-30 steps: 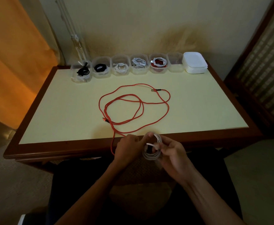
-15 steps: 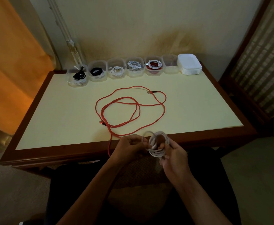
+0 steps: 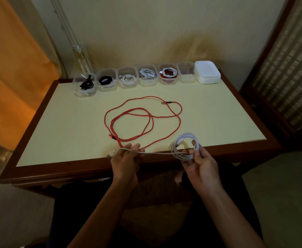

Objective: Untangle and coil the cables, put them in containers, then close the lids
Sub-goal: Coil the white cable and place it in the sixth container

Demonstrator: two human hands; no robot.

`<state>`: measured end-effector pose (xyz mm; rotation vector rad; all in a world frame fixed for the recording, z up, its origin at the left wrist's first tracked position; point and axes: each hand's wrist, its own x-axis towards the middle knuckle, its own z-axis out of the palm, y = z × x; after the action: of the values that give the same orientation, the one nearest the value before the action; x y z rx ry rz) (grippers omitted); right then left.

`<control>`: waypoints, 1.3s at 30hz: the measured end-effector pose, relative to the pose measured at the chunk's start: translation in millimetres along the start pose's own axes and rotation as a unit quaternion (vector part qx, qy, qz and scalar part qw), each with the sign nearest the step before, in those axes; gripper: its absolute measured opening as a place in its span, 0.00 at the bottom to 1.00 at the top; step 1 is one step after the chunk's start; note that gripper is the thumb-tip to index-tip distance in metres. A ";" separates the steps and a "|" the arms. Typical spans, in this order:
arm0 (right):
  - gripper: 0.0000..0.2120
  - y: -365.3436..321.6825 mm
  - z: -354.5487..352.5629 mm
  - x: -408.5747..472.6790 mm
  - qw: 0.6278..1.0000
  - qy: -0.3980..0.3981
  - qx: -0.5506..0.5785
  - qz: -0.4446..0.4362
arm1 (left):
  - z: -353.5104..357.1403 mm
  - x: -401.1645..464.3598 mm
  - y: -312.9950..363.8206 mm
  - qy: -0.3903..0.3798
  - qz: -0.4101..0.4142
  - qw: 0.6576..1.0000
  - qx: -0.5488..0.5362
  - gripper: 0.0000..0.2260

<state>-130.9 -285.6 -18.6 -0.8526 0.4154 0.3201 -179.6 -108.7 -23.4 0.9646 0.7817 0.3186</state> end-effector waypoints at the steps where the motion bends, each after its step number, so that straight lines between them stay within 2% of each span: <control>1: 0.18 -0.4 1.7 -2.2 1.000 -0.024 0.001 -0.002 | -1.9 2.0 -0.9 0.004 0.043 0.996 0.076 0.15; 3: 0.18 0.9 5.1 -3.9 0.998 -0.057 0.000 -0.004 | -5.4 5.6 -3.4 -0.007 0.108 0.966 0.237 0.18; 5: 0.18 1.4 8.2 -1.6 0.997 -0.073 0.011 -0.005 | -6.5 8.4 -4.8 -0.046 0.132 0.925 0.354 0.22; 8: 0.18 -0.9 15.2 -0.2 0.995 -0.092 0.035 0.003 | -7.0 10.1 -4.0 -0.117 0.139 0.890 0.418 0.27; 10: 0.19 -0.7 19.6 -1.1 0.993 -0.109 0.038 0.012 | -6.5 10.3 -2.4 -0.147 0.137 0.890 0.409 0.23; 11: 0.19 -0.3 22.0 -1.9 0.992 -0.118 0.036 0.017 | -5.5 10.6 -1.1 -0.157 0.123 0.901 0.384 0.19; 13: 0.19 1.7 25.9 -3.5 0.990 -0.132 0.031 0.036 | -3.2 12.2 2.1 -0.186 0.067 0.931 0.306 0.14; 15: 0.18 3.5 28.5 -6.5 0.987 -0.147 0.020 0.058 | -3.7 14.3 5.0 -0.240 0.004 0.943 0.231 0.11; 18: 0.17 6.4 30.1 -9.8 0.982 -0.164 -0.020 0.091 | -7.8 17.9 10.4 -0.324 -0.083 0.931 0.143 0.13; 22: 0.16 12.9 29.7 -8.2 0.974 -0.157 -0.090 0.140 | -10.0 18.9 16.6 -0.382 -0.127 0.900 0.164 0.11; 27: 0.18 23.2 26.4 -7.6 0.963 -0.154 -0.146 0.168 | -11.5 24.3 20.0 -0.340 -0.168 0.896 0.229 0.10; 33: 0.17 21.8 25.7 -11.6 0.956 -0.196 -0.116 0.184 | -16.3 32.5 12.7 -0.285 -0.181 0.901 0.274 0.14; 39: 0.16 20.9 21.6 -6.6 0.952 -0.173 -0.186 0.168 | -27.4 34.4 14.1 -0.345 -0.199 0.898 0.186 0.12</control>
<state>-140.9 -256.6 -16.5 -1.0695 0.1687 0.8722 -174.3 -64.7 -36.1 1.1456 0.3624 -0.5358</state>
